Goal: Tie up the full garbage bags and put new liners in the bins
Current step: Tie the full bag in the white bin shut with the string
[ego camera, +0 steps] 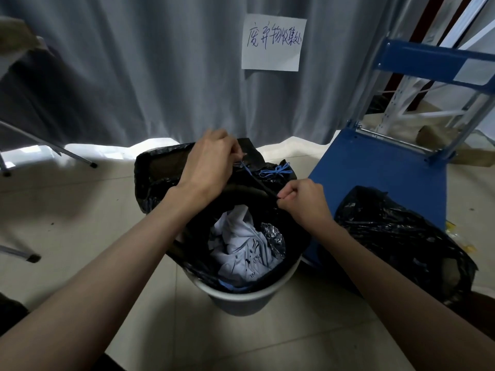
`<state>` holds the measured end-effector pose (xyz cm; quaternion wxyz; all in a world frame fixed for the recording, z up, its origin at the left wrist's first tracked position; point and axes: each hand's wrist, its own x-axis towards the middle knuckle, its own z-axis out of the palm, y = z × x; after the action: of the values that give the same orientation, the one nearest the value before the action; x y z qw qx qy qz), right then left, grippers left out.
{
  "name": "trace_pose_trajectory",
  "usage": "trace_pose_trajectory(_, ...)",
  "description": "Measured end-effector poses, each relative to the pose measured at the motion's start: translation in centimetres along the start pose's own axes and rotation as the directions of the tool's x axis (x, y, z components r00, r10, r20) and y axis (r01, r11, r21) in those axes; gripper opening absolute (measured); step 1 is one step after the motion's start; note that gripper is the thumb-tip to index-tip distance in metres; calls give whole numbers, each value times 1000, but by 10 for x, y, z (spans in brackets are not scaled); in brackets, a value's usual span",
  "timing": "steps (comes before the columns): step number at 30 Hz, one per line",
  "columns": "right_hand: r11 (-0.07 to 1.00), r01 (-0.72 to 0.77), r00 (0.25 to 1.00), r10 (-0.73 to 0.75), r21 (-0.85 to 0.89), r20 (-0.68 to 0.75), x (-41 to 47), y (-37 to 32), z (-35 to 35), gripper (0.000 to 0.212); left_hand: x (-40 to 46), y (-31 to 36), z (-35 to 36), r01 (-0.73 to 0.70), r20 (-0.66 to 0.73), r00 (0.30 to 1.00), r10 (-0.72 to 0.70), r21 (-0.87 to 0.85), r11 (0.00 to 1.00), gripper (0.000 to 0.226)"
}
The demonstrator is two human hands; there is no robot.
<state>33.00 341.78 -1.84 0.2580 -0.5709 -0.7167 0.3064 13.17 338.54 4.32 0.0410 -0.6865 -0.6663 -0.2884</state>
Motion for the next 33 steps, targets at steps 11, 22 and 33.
trace_pose_trajectory(11,986,-41,997,52,-164,63,7,9,0,11,-3,4,1,114,-19,991,-129,-352,929,11)
trace_pose_trajectory(22,932,259,966,-245,253,-84,-13,-46,-4,4,-7,21,2,-81,127,981,145,-413,907,3)
trace_pose_trajectory(33,949,156,973,-101,274,-206,-3,-26,-15,3,-17,-19,4,-40,228,974,12,121,992,9)
